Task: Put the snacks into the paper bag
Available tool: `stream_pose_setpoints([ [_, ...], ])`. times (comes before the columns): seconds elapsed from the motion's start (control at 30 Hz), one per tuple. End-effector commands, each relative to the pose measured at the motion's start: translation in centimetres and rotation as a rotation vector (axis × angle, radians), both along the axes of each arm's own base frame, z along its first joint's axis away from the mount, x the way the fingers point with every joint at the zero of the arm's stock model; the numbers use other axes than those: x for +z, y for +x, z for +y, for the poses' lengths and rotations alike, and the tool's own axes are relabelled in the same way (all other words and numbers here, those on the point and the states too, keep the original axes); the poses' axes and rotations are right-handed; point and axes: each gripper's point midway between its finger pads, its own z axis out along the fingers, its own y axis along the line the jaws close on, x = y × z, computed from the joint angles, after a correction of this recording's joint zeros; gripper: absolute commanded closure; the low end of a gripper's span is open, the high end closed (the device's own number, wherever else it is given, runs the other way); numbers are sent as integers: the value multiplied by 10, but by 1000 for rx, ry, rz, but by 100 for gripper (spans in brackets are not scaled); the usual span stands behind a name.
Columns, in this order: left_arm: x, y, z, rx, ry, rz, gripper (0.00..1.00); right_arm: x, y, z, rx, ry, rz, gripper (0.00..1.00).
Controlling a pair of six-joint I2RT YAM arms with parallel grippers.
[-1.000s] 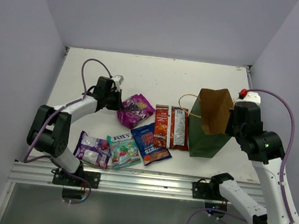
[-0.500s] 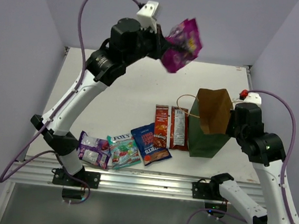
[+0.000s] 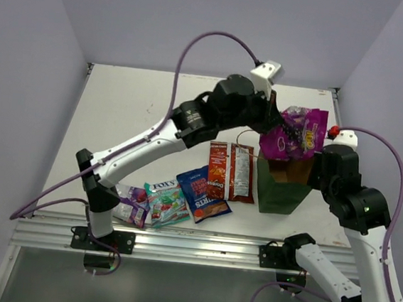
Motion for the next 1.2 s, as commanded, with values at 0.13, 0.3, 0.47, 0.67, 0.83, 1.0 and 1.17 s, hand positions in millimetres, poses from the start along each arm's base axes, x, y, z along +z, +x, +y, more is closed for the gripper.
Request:
stream_pose_setpoints([
  [0.13, 17, -15, -29, -35, -104, -17, 100, 6, -8, 0, 17, 9, -23, 100],
  [0.3, -13, -20, -44, -48, -49, 23, 100, 5, -11, -1, 17, 9, -23, 100],
  [0.47, -43, -28, -67, -101, -1, 65, 100, 4, -10, 0, 25, 13, -21, 100],
  [0.67, -51, -34, -86, -147, 7, 36, 37, 0, -10, 1, 31, 14, -14, 100],
  [0.83, -7, -38, -93, -169, -99, -23, 21, -1, -9, 2, 33, 16, -17, 100],
  [1.0, 34, -34, -59, -63, -109, -64, 21, -3, -6, 3, 40, 14, -15, 100],
  [1.17, 24, 3, 83, 449, 14, -99, 13, -4, -4, 3, 42, 5, -10, 100],
])
